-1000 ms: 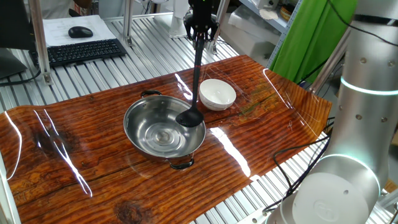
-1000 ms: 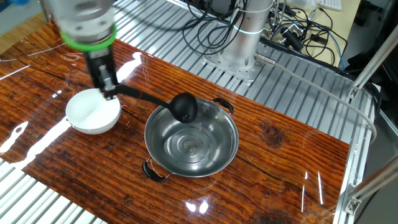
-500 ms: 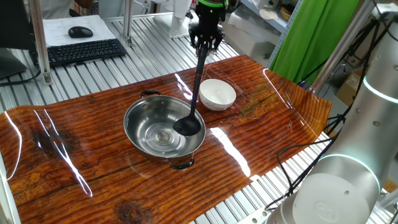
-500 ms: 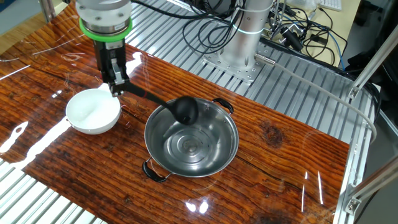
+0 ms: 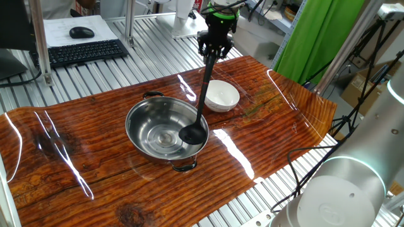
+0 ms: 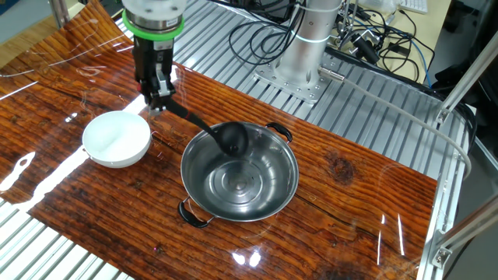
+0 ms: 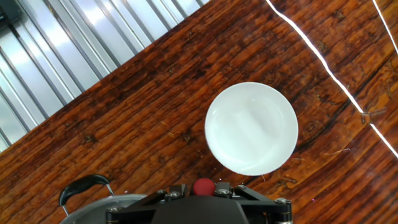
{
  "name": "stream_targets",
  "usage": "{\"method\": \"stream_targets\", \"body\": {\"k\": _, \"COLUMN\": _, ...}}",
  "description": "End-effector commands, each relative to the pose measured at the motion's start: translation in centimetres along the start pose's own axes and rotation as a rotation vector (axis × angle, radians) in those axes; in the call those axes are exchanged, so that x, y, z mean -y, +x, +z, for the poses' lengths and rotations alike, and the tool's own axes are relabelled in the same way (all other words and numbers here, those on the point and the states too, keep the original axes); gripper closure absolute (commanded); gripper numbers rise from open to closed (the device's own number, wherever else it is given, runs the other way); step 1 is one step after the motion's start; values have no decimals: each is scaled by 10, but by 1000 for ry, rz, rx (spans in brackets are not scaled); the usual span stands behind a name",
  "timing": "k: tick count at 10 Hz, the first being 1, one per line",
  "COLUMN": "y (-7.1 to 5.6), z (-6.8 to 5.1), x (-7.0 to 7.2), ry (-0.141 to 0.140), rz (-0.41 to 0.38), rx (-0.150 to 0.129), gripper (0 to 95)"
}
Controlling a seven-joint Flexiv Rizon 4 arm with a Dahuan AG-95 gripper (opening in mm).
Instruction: Scoop water with a large spoon from one bowl to another
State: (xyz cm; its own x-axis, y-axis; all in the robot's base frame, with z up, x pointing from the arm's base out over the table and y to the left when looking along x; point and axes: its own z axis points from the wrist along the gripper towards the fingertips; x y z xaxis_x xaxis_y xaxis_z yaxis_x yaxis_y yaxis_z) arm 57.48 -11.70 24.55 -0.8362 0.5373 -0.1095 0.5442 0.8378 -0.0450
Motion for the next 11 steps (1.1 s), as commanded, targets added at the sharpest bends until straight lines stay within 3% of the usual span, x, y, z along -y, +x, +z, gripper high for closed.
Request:
{"method": "stream_targets", "body": {"k": 1, "y": 8, "z": -2, "x": 3, "ry": -1, "rz": 12, "rx": 39, "gripper": 950}}
{"method": "stream_targets", "body": {"k": 5, "y": 14, "z": -1, "x": 7, "ry": -16, "rz": 34, "rx": 66, "gripper": 950}}
{"method": "stream_targets", "body": {"k": 11, "y": 25, "z": -2, "x": 12, "ry": -22, "rz": 63, "rx": 76, "gripper": 950}}
